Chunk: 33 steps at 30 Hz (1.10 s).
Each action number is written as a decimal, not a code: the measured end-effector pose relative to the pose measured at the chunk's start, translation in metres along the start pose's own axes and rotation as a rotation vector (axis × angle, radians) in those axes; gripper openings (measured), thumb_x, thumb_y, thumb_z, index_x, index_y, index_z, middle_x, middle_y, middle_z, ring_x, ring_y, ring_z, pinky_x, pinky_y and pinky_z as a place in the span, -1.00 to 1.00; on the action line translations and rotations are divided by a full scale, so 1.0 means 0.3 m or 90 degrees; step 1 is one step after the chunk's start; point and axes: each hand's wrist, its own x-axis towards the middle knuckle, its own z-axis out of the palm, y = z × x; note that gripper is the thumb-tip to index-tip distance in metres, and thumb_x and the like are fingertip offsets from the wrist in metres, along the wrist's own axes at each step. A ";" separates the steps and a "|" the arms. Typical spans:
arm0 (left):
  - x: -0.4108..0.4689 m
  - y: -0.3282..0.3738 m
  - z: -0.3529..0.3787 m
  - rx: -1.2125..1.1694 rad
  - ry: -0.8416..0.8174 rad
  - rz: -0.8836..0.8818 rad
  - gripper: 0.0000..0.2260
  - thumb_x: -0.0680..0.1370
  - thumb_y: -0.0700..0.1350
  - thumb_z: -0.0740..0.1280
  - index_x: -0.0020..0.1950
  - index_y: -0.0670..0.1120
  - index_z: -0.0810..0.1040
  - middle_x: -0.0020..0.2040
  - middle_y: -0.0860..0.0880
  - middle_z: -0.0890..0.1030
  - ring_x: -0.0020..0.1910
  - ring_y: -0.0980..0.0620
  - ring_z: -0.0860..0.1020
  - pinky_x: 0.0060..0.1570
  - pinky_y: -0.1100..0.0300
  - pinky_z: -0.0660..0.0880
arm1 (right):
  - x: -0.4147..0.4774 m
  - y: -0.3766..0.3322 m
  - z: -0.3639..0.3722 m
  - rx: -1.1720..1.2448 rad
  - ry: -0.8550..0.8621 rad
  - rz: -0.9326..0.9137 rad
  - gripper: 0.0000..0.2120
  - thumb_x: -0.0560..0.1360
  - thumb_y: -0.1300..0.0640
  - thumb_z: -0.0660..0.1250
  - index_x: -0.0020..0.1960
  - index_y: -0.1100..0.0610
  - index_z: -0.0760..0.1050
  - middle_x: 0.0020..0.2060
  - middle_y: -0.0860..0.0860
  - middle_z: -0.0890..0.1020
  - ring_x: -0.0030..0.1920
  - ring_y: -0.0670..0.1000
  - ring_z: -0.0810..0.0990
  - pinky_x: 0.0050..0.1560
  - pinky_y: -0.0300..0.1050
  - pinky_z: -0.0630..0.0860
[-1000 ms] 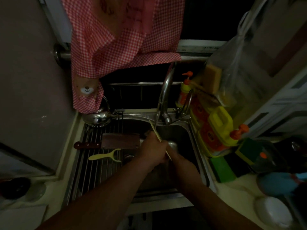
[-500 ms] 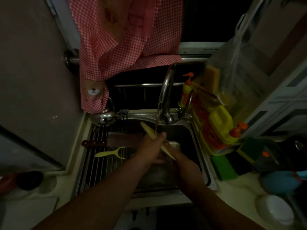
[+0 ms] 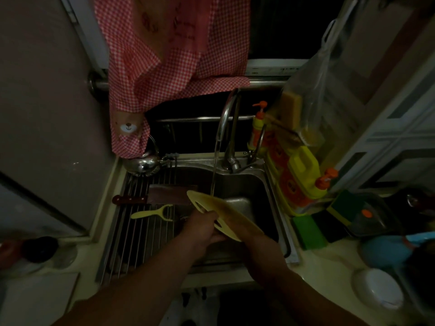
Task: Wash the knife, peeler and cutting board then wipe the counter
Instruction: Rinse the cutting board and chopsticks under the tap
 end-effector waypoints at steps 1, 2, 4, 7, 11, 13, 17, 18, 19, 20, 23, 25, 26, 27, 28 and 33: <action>-0.002 -0.005 0.006 0.006 0.002 0.003 -0.70 0.66 -0.28 0.20 0.37 -0.10 0.49 0.14 -0.19 0.66 0.04 -0.13 0.67 -0.36 0.14 0.64 | -0.005 -0.002 0.005 -0.003 0.002 0.002 -0.39 0.69 -0.05 0.17 0.62 -0.31 -0.07 0.58 -0.09 0.34 0.47 -0.01 0.44 0.40 -0.23 0.33; 0.000 -0.013 0.010 0.011 0.003 0.005 -0.68 0.65 -0.28 0.20 0.39 -0.08 0.48 0.17 -0.18 0.66 0.08 -0.14 0.66 -0.35 0.14 0.64 | -0.007 0.002 0.010 0.002 -0.002 0.002 -0.39 0.67 -0.09 0.15 0.64 -0.28 -0.03 0.58 -0.07 0.34 0.49 0.02 0.43 0.42 -0.14 0.36; 0.013 -0.026 0.015 0.010 0.003 0.015 -0.65 0.65 -0.28 0.20 0.41 -0.04 0.48 0.20 -0.16 0.65 0.12 -0.13 0.65 -0.32 0.13 0.64 | -0.004 0.018 0.014 -0.017 -0.013 0.013 -0.35 0.63 -0.10 0.18 0.66 -0.22 0.02 0.58 -0.07 0.32 0.49 0.07 0.41 0.39 -0.06 0.41; 0.006 -0.019 0.024 0.015 -0.008 0.022 -0.70 0.68 -0.25 0.21 0.37 0.01 0.49 0.15 -0.08 0.65 0.07 -0.06 0.64 -0.31 0.12 0.63 | 0.016 0.059 0.021 -0.041 -0.059 0.067 -0.25 0.62 -0.04 0.28 0.68 -0.16 -0.05 0.57 0.01 0.31 0.44 0.12 0.46 0.33 -0.01 0.49; 0.029 -0.008 0.014 0.079 0.008 0.062 -0.76 0.70 -0.22 0.22 0.32 0.01 0.51 0.17 -0.09 0.65 0.10 -0.08 0.62 -0.04 -0.02 0.63 | 0.062 0.069 0.043 -0.003 -0.125 0.144 -0.26 0.64 -0.15 0.18 0.68 -0.15 -0.16 0.46 0.12 0.43 0.35 0.14 0.54 0.29 -0.04 0.48; 0.048 0.014 0.003 0.174 0.019 0.125 -0.74 0.69 -0.22 0.23 0.35 -0.01 0.52 0.25 -0.16 0.64 0.19 -0.13 0.60 0.19 -0.11 0.58 | 0.083 0.044 0.048 0.071 -0.109 0.179 -0.28 0.62 -0.08 0.21 0.69 -0.09 -0.04 0.42 0.13 0.49 0.32 0.16 0.55 0.31 0.00 0.51; 0.100 0.062 -0.031 0.295 0.059 0.182 -0.72 0.69 -0.18 0.26 0.40 -0.12 0.53 0.17 -0.21 0.66 0.13 -0.20 0.63 0.20 -0.16 0.56 | 0.093 0.013 0.053 0.132 -0.081 0.187 -0.41 0.63 0.05 0.30 0.62 0.03 0.21 0.48 0.08 0.44 0.43 0.12 0.48 0.39 -0.04 0.43; 0.110 0.068 -0.042 0.317 0.066 0.184 -0.70 0.69 -0.15 0.26 0.42 -0.12 0.52 0.17 -0.18 0.66 0.12 -0.18 0.63 0.19 -0.14 0.57 | 0.091 0.012 0.054 0.142 -0.093 0.190 -0.42 0.64 0.03 0.31 0.61 0.04 0.23 0.48 0.07 0.45 0.43 0.10 0.47 0.39 -0.06 0.41; 0.117 0.067 -0.055 0.334 0.066 0.181 -0.69 0.69 -0.13 0.27 0.44 -0.12 0.51 0.18 -0.16 0.66 0.13 -0.16 0.62 0.20 -0.11 0.57 | 0.091 0.017 0.058 0.150 -0.111 0.195 -0.43 0.64 0.00 0.32 0.60 0.04 0.26 0.47 0.07 0.47 0.42 0.09 0.48 0.39 -0.07 0.42; 0.117 0.064 -0.068 0.347 0.062 0.177 -0.68 0.69 -0.12 0.27 0.44 -0.11 0.51 0.18 -0.15 0.66 0.12 -0.14 0.62 0.21 -0.09 0.57 | 0.086 0.017 0.058 0.155 -0.136 0.207 -0.46 0.64 -0.02 0.32 0.58 0.05 0.29 0.43 0.07 0.50 0.40 0.09 0.51 0.38 -0.05 0.45; 0.113 0.055 -0.105 0.403 0.043 0.185 -0.79 0.67 -0.15 0.28 0.27 -0.10 0.61 0.08 -0.19 0.69 0.05 -0.18 0.65 0.14 -0.16 0.60 | 0.079 0.026 0.053 0.140 -0.160 0.233 -0.58 0.64 -0.06 0.32 0.45 0.04 0.41 0.24 0.04 0.61 0.21 0.06 0.61 0.22 -0.04 0.55; 0.105 0.065 -0.117 0.485 0.022 0.212 -0.82 0.62 -0.14 0.28 0.11 -0.15 0.65 -0.02 -0.22 0.70 -0.05 -0.18 0.67 0.03 -0.20 0.63 | 0.080 0.024 0.046 0.160 -0.150 0.232 -0.63 0.64 -0.05 0.32 0.39 0.05 0.44 0.15 0.02 0.64 0.10 0.03 0.64 0.12 -0.03 0.59; 0.096 0.079 -0.116 0.538 0.015 0.227 -0.83 0.59 -0.14 0.28 0.02 -0.17 0.65 -0.08 -0.22 0.69 -0.10 -0.18 0.67 -0.03 -0.18 0.64 | 0.083 0.019 0.042 0.157 -0.142 0.225 -0.64 0.64 -0.04 0.32 0.38 0.06 0.45 0.15 0.03 0.64 0.10 0.03 0.63 0.11 -0.05 0.59; 0.088 0.095 -0.114 0.604 0.007 0.236 -0.84 0.57 -0.14 0.29 -0.10 -0.14 0.63 -0.15 -0.19 0.67 -0.15 -0.16 0.66 -0.11 -0.14 0.63 | 0.089 0.012 0.035 0.144 -0.130 0.220 -0.63 0.64 -0.06 0.32 0.39 0.06 0.46 0.19 0.03 0.63 0.14 0.04 0.62 0.13 -0.06 0.56; 0.076 0.112 -0.108 0.686 -0.007 0.246 -0.84 0.57 -0.12 0.30 -0.20 -0.07 0.58 -0.20 -0.12 0.65 -0.17 -0.12 0.64 -0.17 -0.05 0.60 | 0.100 0.007 0.028 0.126 -0.104 0.215 -0.59 0.62 -0.10 0.32 0.41 0.03 0.45 0.24 0.03 0.62 0.20 0.05 0.61 0.19 -0.05 0.55; 0.056 0.150 -0.106 1.032 -0.038 0.347 -0.83 0.54 0.03 0.40 0.11 0.08 0.64 0.00 0.01 0.67 -0.02 -0.04 0.67 -0.06 0.07 0.61 | 0.187 0.028 -0.066 0.073 0.012 0.206 -0.35 0.53 -0.09 0.40 0.55 -0.07 0.26 0.35 0.06 0.55 0.30 0.15 0.58 0.28 0.11 0.54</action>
